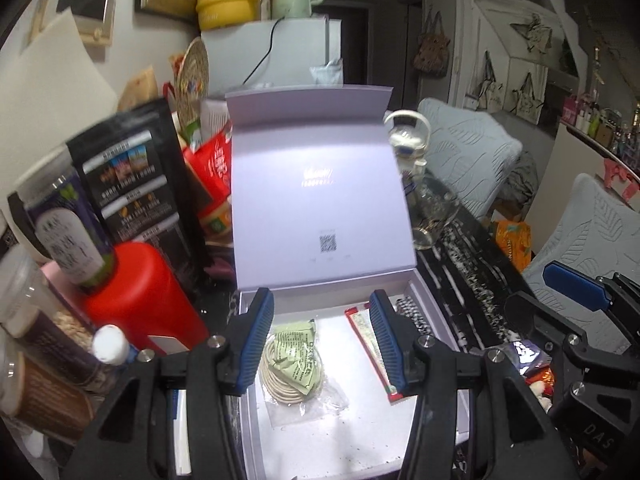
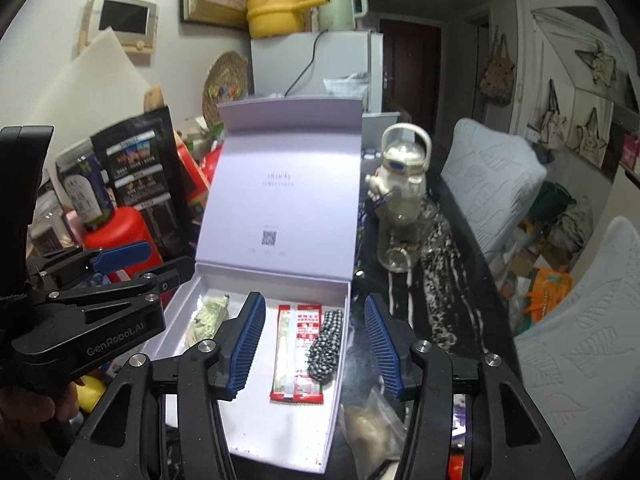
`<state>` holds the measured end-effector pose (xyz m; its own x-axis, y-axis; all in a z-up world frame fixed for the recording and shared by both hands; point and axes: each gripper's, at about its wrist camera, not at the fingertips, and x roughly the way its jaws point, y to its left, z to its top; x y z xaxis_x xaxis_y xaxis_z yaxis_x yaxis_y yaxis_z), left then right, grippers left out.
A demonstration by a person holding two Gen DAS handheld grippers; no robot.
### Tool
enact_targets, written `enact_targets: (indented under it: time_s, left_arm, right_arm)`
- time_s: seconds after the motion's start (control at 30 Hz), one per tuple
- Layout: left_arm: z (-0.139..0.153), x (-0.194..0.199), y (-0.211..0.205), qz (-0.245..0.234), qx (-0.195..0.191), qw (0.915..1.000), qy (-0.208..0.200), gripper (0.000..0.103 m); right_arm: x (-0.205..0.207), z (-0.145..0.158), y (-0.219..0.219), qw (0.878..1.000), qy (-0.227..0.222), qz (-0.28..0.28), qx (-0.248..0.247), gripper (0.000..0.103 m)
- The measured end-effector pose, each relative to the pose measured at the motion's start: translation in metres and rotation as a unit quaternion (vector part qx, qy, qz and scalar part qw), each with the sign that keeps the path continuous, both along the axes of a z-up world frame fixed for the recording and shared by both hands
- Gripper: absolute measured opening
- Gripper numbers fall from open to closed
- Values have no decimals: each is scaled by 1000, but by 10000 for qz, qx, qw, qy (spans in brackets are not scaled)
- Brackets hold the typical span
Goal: Organize soft objects
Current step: 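Withdraw both grippers from the box back toward the remaining table items, then grasp the gingham ruffled cloth with the white fuzzy item using the left gripper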
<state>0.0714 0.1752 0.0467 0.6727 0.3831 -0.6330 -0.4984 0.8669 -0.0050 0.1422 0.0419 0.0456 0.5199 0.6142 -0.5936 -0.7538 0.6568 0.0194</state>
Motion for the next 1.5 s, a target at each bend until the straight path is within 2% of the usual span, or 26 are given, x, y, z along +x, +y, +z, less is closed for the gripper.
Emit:
enact_targets:
  time_s: [0.27,0.33,0.37,0.4,0.53,0.67,0.8,0.9,1.2,1.3,1.5]
  left_arm:
    - [31,-27,-25,-105,226,9990,-363,50]
    - [39,-34,-32,-153,302,9984,-442,68]
    - [41,-37,-35,-184,327,9980,-503,90]
    - [44,-41,-38,-215,356,9974,-594,101]
    - [55,-57,-51,-255,484,9954,-782,102]
    - [59,-67,-62,-394,470,9948,-813,102]
    - [60,-77,-73,-540,445,9941,-832,102]
    - [59,-84,-83,-706,401,9930,-857,102]
    - [49,-97,-102,-1020,263,9897,-972,102]
    - [43,-97,-108,-1123,163,9894,-905,102]
    - [26,-96,-126,-1232,216,9895,-720,102]
  right_arm:
    - [-27,28,-32,9990,-379,-33,249,52]
    - [-34,34,-41,9984,-458,-49,328,55]
    - [-37,36,-44,9982,-486,-47,361,56]
    - [-40,39,-48,9979,-520,-47,395,56]
    - [-54,48,-63,9965,-672,-97,478,57]
    - [-68,54,-80,9950,-804,-144,570,65]
    - [-79,57,-97,9940,-867,-253,612,66]
    - [-87,56,-112,9936,-879,-359,614,71]
    - [-102,44,-147,9927,-755,-769,536,71]
    - [-105,38,-157,9925,-678,-879,514,71]
    - [-108,23,-176,9922,-473,-1052,463,71]
